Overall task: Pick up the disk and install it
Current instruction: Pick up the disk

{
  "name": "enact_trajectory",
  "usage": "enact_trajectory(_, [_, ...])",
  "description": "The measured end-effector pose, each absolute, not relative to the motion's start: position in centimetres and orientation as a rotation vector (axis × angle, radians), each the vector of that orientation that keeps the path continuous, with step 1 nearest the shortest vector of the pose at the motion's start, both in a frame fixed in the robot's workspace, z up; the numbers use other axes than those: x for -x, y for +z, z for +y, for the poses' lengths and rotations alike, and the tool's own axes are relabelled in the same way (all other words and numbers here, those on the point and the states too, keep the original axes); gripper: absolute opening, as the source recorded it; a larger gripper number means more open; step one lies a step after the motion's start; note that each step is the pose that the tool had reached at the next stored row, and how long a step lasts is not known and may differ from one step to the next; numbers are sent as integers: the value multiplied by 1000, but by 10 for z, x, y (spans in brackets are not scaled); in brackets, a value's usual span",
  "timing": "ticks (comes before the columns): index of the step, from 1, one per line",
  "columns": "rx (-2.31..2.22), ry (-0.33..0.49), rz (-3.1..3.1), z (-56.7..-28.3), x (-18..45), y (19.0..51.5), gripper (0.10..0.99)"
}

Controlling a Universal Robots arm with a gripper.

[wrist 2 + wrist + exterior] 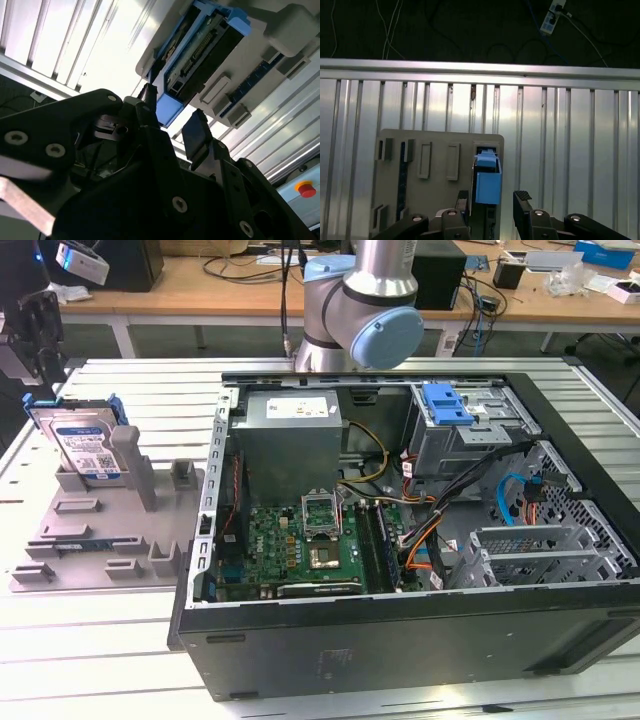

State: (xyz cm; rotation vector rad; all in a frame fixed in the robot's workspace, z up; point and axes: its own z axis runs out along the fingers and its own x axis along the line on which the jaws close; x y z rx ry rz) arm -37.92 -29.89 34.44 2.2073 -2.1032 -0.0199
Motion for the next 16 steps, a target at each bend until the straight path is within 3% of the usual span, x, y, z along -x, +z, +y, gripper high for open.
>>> enact_trajectory(6, [-2227, 29, -2119, -299, 382, 343, 482])
enact_trajectory(16, [-2226, 31, -2119, -299, 384, 341, 482])
